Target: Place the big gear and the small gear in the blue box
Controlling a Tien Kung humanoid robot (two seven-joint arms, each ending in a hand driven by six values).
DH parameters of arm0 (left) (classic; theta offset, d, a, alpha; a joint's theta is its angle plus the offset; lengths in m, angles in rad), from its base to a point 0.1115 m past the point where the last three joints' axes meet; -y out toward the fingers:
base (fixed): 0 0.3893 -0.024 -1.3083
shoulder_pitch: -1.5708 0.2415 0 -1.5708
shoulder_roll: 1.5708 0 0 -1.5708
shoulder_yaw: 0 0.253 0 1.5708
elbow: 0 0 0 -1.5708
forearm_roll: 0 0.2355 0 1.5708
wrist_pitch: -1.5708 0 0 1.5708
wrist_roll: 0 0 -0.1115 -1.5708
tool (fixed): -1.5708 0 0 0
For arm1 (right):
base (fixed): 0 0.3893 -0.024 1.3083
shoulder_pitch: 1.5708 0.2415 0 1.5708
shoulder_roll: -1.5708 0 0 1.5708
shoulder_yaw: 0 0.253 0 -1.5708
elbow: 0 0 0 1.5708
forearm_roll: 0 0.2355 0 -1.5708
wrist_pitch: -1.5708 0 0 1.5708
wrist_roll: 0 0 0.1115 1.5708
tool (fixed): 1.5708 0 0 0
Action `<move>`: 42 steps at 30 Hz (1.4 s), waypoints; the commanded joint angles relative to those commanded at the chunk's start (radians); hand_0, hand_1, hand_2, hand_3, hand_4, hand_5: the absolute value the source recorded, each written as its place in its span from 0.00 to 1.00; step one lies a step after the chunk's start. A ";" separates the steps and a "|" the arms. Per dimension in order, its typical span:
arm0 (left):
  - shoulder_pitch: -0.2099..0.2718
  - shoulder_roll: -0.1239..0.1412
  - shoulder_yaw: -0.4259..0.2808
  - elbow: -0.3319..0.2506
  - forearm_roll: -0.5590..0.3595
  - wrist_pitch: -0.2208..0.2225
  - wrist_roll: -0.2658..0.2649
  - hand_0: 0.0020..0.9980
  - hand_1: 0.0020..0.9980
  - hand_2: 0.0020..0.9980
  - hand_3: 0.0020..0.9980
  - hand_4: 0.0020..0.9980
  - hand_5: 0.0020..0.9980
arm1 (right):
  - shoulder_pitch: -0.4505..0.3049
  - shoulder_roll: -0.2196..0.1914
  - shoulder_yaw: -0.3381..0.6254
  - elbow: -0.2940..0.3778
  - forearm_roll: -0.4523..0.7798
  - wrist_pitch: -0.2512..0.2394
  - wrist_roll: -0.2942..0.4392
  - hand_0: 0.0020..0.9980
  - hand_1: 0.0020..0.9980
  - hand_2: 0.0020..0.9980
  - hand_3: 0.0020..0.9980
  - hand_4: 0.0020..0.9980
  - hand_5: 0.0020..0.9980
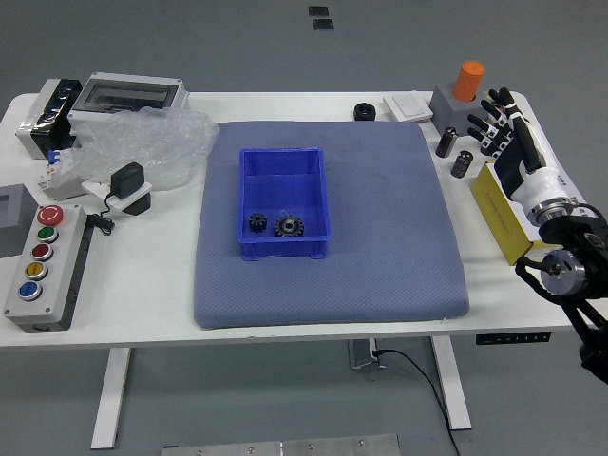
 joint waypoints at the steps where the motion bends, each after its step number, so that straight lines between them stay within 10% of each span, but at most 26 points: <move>1: 0.000 0.000 0.000 0.000 0.000 0.000 0.000 0.85 0.80 0.80 0.84 0.58 0.06 | -0.001 -0.001 0.001 0.001 -0.001 0.000 0.000 0.88 0.83 0.94 0.91 0.84 0.66; 42: 0.001 0.001 -0.008 0.000 0.009 0.001 0.002 0.85 0.80 0.80 0.84 0.58 0.06 | -0.020 -0.005 0.033 0.011 -0.028 -0.007 -0.009 0.87 0.82 0.92 0.89 0.82 0.61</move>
